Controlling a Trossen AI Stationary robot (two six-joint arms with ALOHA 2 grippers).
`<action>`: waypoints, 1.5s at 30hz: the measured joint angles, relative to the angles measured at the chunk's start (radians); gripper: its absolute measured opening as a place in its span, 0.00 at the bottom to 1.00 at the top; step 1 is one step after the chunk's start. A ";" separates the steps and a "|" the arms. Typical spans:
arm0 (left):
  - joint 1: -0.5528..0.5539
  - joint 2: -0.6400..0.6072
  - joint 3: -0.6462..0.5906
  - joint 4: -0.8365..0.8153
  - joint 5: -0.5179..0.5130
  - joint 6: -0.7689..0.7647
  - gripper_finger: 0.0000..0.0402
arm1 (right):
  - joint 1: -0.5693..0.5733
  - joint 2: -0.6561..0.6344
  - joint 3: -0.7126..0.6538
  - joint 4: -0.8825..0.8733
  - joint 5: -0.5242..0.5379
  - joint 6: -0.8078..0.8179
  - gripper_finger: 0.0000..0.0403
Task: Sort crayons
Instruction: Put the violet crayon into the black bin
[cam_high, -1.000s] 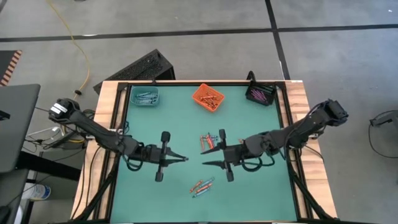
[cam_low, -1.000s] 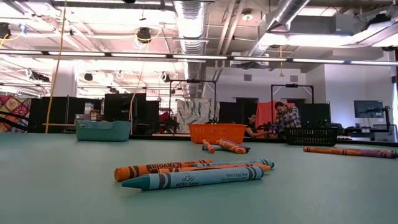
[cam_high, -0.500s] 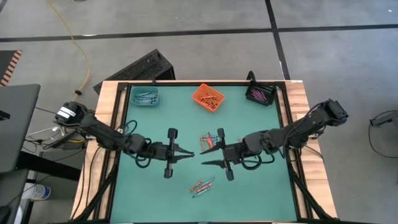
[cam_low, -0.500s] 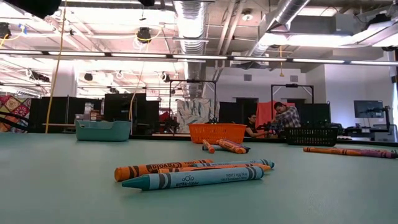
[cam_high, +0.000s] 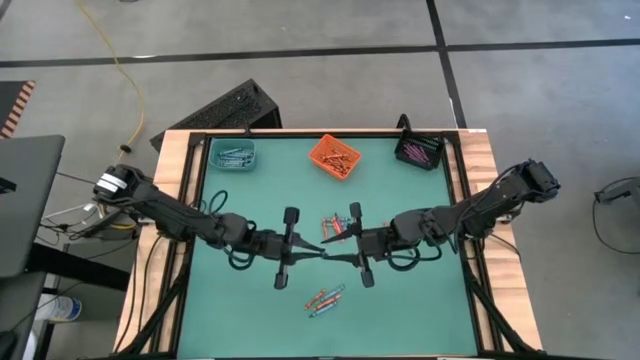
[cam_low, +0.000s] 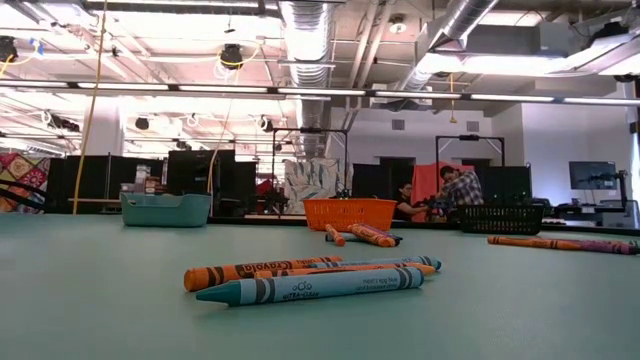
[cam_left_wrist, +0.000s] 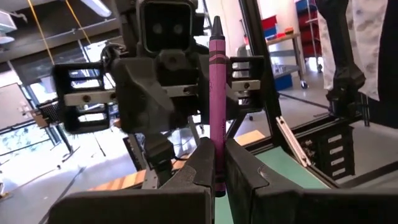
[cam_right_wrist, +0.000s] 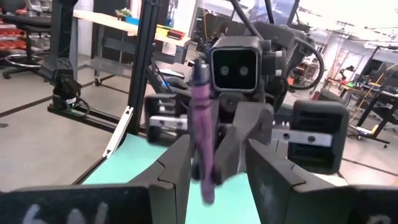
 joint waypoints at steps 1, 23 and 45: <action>0.002 0.012 0.008 -0.002 0.003 0.002 0.00 | 0.000 0.000 0.000 0.003 0.000 -0.004 0.37; 0.009 0.049 0.042 0.012 0.015 0.071 0.01 | 0.011 0.000 0.000 -0.019 0.008 -0.031 0.08; -0.014 0.049 0.042 -0.334 -0.230 -0.153 0.48 | -0.057 -0.011 0.001 -0.472 0.270 0.041 0.00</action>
